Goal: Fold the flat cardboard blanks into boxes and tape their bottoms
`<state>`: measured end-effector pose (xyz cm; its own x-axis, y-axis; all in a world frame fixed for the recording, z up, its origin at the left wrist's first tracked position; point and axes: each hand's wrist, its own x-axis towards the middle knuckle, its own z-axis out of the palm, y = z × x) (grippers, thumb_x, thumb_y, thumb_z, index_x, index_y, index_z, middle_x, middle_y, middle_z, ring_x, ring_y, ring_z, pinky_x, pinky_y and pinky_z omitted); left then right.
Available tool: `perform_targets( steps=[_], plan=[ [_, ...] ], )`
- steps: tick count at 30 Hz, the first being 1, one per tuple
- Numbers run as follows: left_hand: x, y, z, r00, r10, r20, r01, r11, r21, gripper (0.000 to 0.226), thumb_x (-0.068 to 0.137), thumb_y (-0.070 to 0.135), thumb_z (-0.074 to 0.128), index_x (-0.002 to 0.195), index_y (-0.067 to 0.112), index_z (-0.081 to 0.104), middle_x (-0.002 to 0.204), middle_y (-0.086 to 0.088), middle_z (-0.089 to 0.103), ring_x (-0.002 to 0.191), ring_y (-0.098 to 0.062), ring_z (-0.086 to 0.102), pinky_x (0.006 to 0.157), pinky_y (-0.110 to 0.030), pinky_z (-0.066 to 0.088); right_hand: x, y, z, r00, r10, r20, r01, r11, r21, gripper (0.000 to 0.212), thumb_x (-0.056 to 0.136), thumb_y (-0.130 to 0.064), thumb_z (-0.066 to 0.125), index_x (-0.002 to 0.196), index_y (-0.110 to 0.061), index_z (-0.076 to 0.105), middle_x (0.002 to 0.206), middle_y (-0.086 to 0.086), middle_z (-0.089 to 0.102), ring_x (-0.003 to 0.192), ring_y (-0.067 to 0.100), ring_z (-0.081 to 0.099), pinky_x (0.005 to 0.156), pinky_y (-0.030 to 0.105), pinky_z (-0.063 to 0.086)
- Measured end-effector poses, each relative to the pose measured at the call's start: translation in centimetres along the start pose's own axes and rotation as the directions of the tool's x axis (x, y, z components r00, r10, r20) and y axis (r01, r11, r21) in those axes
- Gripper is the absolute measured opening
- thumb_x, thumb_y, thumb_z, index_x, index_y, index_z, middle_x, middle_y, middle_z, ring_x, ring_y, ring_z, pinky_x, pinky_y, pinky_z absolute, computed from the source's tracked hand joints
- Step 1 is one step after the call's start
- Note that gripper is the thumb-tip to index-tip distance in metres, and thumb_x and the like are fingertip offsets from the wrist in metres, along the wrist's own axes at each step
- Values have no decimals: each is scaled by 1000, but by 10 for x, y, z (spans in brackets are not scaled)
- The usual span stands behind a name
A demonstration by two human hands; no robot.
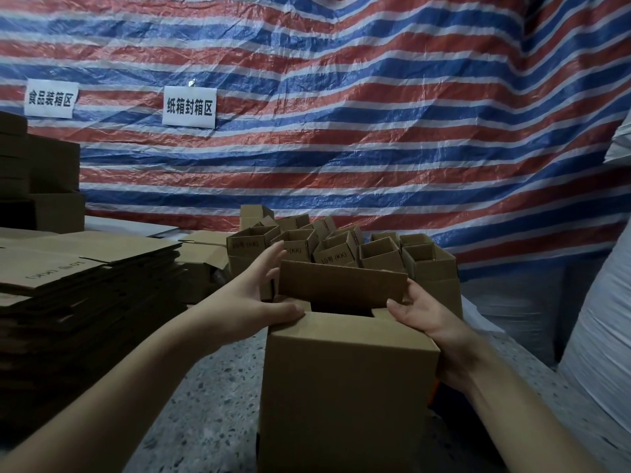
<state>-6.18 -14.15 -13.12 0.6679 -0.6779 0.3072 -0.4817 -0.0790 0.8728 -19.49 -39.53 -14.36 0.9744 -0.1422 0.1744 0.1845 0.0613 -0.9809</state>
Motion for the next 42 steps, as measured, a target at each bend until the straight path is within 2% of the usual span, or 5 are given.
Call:
perform_targets(
  steps=[10, 17, 22, 38, 42],
  plan=[
    [-7, 17, -4, 999, 42, -4, -37, 927, 373, 8, 81, 39, 74, 88, 36, 72, 130, 31, 51, 128, -5, 44, 112, -46, 32, -3, -1, 3, 984, -77, -161, 46, 981, -190, 29, 79, -37, 69, 93, -13, 79, 108, 2, 75, 93, 17, 73, 68, 25, 59],
    [-20, 38, 9, 997, 46, -55, 0, 762, 648, 16, 91, 45, 60, 100, 36, 69, 122, 16, 61, 111, -7, 55, 101, -37, 49, -1, -12, 0, 985, -57, -165, -16, 911, -413, 15, 78, -30, 76, 87, -19, 82, 105, -16, 75, 91, 2, 70, 71, 22, 55],
    [-35, 50, 27, 996, 72, 55, -79, 396, 915, 68, 92, 65, 8, 115, 36, 65, 134, 17, 59, 145, -6, 25, 121, -38, 5, 0, -11, 0, 980, 5, -198, -85, 914, -397, 5, 85, -20, 76, 86, -19, 81, 98, -11, 76, 87, 7, 71, 68, 22, 55],
    [-18, 37, 91, 971, 144, 191, -231, 359, 904, 93, 77, 82, 2, 150, 31, 29, 156, 3, 37, 144, -20, 32, 116, -46, 25, -6, -16, -2, 968, -73, -239, -44, 891, -451, 15, 95, -32, 64, 108, -28, 71, 108, -2, 70, 100, 16, 67, 79, 31, 55],
    [-17, 37, 91, 975, 117, 191, -221, 367, 904, 86, 83, 81, 10, 152, 32, 26, 159, 4, 32, 146, -20, 28, 117, -45, 23, -9, -29, -35, 892, -149, -426, -256, 611, -750, 19, 98, -43, 58, 108, -27, 62, 103, -8, 60, 93, 8, 56, 70, 29, 46]
  ],
)
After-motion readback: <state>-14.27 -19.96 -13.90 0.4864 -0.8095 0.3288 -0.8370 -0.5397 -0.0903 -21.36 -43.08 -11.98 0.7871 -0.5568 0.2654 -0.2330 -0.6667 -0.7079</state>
